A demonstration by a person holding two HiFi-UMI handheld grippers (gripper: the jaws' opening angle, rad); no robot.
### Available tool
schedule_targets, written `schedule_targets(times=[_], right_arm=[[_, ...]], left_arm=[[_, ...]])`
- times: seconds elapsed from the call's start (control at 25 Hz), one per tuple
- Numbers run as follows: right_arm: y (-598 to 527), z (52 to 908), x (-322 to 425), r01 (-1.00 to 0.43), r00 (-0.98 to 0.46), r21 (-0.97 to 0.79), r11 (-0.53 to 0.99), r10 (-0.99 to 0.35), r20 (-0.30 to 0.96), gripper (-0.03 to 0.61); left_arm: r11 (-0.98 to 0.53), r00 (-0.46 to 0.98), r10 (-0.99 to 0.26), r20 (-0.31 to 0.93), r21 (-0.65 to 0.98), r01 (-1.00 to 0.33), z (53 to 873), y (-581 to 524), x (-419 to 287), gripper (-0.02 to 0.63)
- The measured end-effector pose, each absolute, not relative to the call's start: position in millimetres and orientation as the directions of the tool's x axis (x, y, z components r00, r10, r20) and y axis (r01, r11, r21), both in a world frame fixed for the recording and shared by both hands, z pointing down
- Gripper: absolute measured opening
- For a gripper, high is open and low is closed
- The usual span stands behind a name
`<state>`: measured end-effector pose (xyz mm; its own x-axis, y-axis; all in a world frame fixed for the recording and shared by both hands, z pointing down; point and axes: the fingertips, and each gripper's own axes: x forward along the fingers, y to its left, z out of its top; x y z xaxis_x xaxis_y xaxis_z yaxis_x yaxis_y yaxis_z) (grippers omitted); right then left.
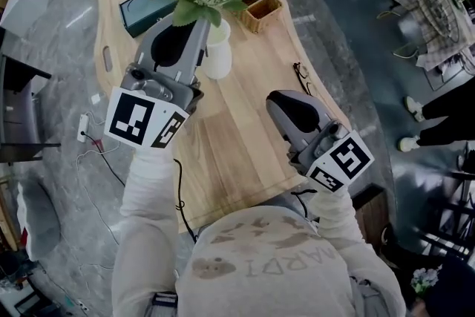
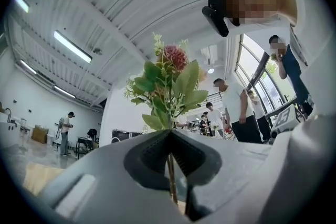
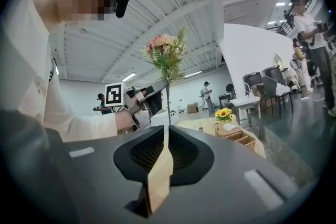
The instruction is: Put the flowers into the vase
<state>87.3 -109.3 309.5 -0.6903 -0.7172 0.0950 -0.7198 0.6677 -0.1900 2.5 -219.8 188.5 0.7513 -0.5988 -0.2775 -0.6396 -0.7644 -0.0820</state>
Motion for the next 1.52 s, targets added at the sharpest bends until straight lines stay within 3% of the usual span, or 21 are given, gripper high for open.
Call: schedule_targets(times=[0.24,0.84,1.52], right_arm=[[-136,328,78,-0.7,-0.711,-0.215,0.681,-0.694,0.115,0.04],[-174,375,74,-0.702,-0.712,-0.222,0.677,-0.669,0.215,0.06],[-275,420,16,-0.712,-0.682,-0.078,0.698,-0.659,0.316,0.336]], left_arm=[[-0.755,0.73,-0.596,-0.333,-0.077,-0.651,188,-248,4,0.008],[-0.736,0.699,-0.643,-0.312,0.003,-0.677,256,-283,-4,0.008],[-0.729,0.696,-0.669,-0.26,0.043,-0.684,297,-294,-10,0.009]])
